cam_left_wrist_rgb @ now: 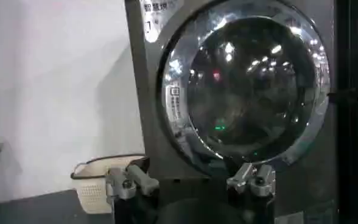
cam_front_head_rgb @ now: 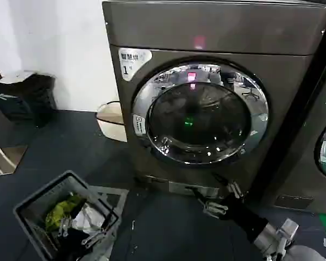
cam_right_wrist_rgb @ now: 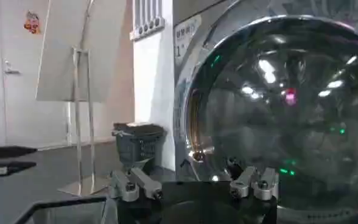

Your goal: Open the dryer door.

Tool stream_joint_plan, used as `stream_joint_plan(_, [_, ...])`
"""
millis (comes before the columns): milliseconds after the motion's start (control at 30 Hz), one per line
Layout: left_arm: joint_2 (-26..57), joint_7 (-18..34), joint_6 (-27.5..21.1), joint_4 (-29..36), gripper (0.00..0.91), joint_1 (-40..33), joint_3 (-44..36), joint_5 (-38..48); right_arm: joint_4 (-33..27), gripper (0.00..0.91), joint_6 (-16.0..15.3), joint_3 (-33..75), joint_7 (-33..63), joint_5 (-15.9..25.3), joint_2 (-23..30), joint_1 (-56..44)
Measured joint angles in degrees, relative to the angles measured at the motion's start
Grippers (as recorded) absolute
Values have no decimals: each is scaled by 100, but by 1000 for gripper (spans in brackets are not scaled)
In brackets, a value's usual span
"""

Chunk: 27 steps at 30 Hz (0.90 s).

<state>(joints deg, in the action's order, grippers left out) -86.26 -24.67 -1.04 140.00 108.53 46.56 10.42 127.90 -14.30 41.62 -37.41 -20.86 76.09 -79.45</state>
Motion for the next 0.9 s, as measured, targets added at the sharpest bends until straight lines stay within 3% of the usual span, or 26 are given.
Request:
stream_joint_plan(133, [53, -59, 7, -16, 907, 9, 48, 154, -265, 907, 15, -277, 382, -355, -392, 471])
stream_joint_plan(433, [72, -124, 99, -88, 907, 59, 155, 172, -965, 907, -10, -1165, 722, -414, -1335, 1602])
stream_joint_plan(900, [8, -108, 117, -73, 907, 102, 348, 240, -1836, 907, -232, -2990, 1477, -826, -1227, 3336])
